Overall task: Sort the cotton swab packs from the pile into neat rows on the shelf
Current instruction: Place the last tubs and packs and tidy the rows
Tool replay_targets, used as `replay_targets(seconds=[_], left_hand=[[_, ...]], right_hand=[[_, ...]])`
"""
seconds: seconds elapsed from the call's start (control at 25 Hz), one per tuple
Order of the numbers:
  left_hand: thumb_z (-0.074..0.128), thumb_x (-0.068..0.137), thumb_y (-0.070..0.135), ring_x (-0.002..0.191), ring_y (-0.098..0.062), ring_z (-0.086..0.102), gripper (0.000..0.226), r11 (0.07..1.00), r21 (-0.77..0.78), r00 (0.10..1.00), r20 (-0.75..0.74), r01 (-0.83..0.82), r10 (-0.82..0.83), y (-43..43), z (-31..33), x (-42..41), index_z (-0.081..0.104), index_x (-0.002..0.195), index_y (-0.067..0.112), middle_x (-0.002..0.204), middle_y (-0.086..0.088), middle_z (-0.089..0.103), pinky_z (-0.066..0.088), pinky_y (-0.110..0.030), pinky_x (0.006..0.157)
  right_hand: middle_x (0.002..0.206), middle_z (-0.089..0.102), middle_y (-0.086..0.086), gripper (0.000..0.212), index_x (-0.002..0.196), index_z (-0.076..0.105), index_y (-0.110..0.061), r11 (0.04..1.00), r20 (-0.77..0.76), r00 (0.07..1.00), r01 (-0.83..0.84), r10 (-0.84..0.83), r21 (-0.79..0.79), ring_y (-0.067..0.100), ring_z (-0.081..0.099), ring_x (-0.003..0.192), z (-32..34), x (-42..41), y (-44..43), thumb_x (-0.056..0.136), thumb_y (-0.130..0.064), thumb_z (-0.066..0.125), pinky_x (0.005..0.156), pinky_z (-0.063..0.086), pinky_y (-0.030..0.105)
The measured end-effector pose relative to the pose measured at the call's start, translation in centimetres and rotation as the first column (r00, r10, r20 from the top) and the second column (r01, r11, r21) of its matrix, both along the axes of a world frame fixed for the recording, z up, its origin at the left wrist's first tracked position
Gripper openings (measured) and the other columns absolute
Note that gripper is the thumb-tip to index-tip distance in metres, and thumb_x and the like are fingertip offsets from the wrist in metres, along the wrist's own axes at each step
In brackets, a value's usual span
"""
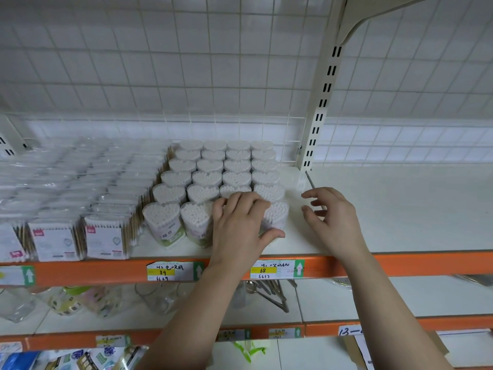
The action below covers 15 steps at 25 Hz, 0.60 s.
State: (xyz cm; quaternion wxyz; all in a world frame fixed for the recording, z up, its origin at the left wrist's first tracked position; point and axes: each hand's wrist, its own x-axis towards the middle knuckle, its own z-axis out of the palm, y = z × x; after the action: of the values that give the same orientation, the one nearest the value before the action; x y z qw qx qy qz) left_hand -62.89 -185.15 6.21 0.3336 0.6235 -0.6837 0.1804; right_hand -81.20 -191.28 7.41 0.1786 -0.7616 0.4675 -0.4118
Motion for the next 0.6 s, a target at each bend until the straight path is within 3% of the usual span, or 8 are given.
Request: replay_targets(seconds=[0.16, 0.28, 0.4, 0.6], left_hand=[[0.052, 0.078, 0.069, 0.104, -0.015, 0.052, 0.053, 1.000, 0.012, 0.999, 0.031, 0.019, -0.020, 0.5, 0.3, 0.4, 0.065, 0.104, 0.025, 0.108, 0.010, 0.059, 0.030, -0.036, 0.092], [0.048, 0.090, 0.050, 0.105, -0.016, 0.053, 0.037, 0.999, -0.044, 1.000, 0.006, 0.019, -0.019, 1.0, 1.3, 1.8, 0.067, 0.107, 0.023, 0.110, 0.007, 0.060, 0.031, -0.037, 0.092], [0.047, 0.093, 0.037, 0.101, -0.019, 0.055, 0.030, 0.996, -0.079, 0.999, 0.011, -0.034, 0.035, 1.7, 2.5, 4.2, 0.067, 0.107, 0.020, 0.107, 0.005, 0.062, 0.034, -0.040, 0.091], [0.047, 0.091, 0.033, 0.094, -0.022, 0.058, 0.028, 0.973, -0.101, 0.976, 0.054, -0.206, 0.212, 4.9, 3.6, 11.5, 0.069, 0.103, 0.020, 0.101, 0.003, 0.065, 0.033, -0.041, 0.089]], right_hand=[[0.102, 0.058, -0.009, 0.022, 0.105, 0.064, -0.016, 0.998, 0.020, 1.000, 0.022, -0.021, -0.059, 0.012, 0.059, 0.089, 0.7, 0.9, 0.2, 0.085, -0.008, 0.061, 0.078, 0.050, 0.026], [0.101, 0.060, -0.008, 0.021, 0.104, 0.065, -0.015, 0.989, 0.037, 0.999, -0.003, 0.008, -0.145, 0.011, 0.057, 0.094, 1.6, 2.8, 0.3, 0.086, -0.010, 0.058, 0.082, 0.050, 0.029], [0.104, 0.064, -0.003, 0.024, 0.105, 0.066, -0.014, 0.979, -0.017, 0.998, -0.059, 0.057, -0.197, 0.016, 0.058, 0.097, 2.5, 5.4, 0.5, 0.084, -0.017, 0.054, 0.085, 0.046, 0.025], [0.104, 0.065, 0.003, 0.026, 0.107, 0.065, -0.012, 0.955, -0.119, 0.984, -0.161, 0.135, -0.250, 0.023, 0.057, 0.099, 3.9, 12.6, 2.5, 0.084, -0.017, 0.054, 0.083, 0.034, 0.016]])
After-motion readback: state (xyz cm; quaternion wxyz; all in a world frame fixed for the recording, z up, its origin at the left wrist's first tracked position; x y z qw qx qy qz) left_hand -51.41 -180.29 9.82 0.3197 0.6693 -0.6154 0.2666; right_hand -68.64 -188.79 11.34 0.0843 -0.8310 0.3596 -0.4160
